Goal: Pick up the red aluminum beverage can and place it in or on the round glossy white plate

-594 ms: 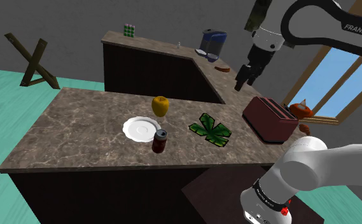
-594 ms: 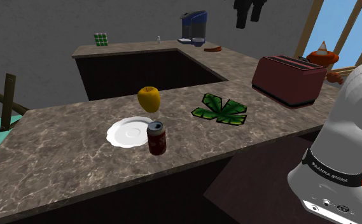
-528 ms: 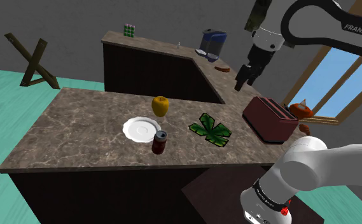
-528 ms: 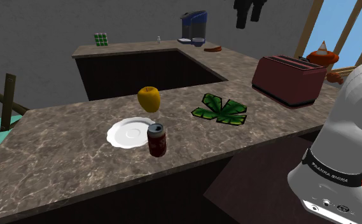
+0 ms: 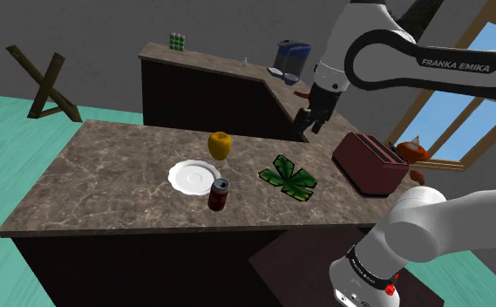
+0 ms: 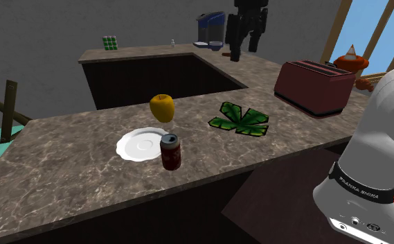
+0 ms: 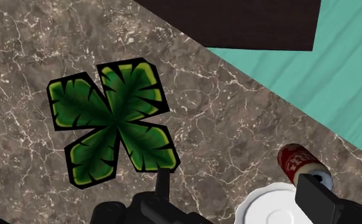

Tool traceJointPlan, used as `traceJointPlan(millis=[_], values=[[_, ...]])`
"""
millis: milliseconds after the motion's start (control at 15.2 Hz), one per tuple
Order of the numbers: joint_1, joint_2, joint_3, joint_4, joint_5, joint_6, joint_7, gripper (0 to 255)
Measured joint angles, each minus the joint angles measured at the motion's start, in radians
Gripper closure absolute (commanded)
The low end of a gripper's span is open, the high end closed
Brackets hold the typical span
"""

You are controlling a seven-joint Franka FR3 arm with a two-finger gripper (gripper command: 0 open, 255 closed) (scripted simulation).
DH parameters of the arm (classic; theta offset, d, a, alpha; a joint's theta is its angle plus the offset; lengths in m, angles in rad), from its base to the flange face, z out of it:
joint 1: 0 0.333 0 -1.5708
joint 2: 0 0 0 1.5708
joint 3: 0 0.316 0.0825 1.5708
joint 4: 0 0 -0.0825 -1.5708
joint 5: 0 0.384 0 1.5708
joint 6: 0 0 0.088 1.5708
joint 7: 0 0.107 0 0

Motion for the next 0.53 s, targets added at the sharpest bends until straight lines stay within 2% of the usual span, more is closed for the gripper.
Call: traceJointPlan(millis=[462,528], values=[[0.024,0.166,0.084,-0.043,0.055,0.197,0.11,0],[0.025,0.212,0.1,-0.023,0.058,0.223,0.13,0]])
